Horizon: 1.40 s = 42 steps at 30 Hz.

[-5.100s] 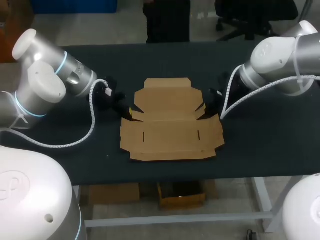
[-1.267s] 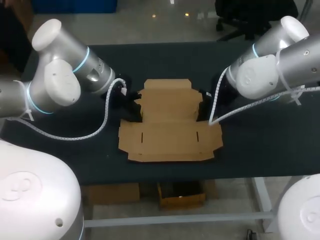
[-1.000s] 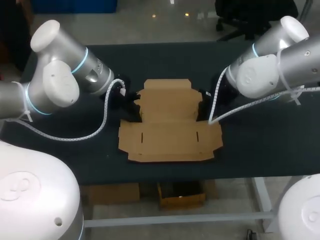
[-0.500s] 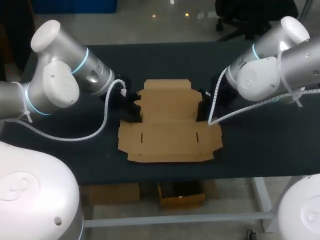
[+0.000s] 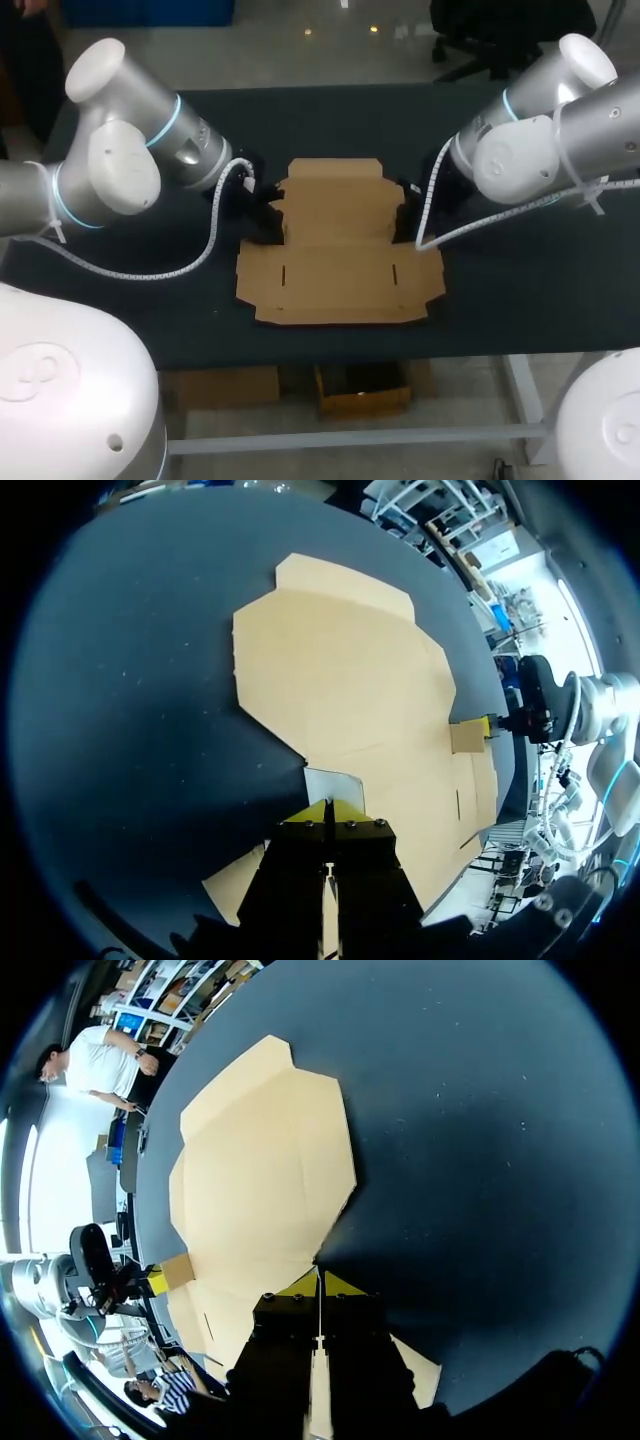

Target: Assemble the packaging by folding the flat box into shape, placing the metal phone stand inside, and closing the box properly

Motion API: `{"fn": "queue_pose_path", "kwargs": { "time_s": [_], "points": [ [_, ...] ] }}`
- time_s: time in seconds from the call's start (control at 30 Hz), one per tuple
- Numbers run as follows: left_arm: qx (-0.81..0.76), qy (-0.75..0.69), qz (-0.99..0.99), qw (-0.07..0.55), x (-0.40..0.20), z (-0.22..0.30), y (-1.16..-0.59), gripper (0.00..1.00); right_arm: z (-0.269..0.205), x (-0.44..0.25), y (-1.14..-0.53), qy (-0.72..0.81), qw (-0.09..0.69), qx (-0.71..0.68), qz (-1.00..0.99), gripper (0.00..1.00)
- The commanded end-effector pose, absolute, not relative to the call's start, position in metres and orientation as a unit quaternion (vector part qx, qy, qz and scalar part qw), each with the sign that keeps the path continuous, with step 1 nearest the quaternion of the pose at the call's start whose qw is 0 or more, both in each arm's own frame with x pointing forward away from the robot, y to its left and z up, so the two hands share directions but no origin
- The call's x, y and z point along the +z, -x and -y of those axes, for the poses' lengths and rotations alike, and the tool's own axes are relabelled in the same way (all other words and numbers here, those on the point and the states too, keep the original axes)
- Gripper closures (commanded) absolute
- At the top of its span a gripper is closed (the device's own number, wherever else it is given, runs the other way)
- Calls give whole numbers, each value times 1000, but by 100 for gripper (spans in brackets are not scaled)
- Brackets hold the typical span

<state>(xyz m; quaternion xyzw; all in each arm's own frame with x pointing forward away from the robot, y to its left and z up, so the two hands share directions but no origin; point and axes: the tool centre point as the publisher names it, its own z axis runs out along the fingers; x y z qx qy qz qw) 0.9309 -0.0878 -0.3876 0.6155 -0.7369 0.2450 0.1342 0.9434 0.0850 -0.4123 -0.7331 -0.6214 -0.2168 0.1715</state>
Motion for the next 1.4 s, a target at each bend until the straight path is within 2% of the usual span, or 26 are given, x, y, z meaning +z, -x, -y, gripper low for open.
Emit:
{"fn": "queue_pose_path", "kwargs": {
  "time_s": [0.03, 1.4],
  "points": [
    [241, -617, 738, 133, -387, 90, -931, 100, -85, -412, -941, 735, 169, -217, 620, 100],
    [241, -625, 733, 120, -381, 87, -926, 100, -70, -405, -921, 751, 156, -235, 597, 100]
  ]
}}
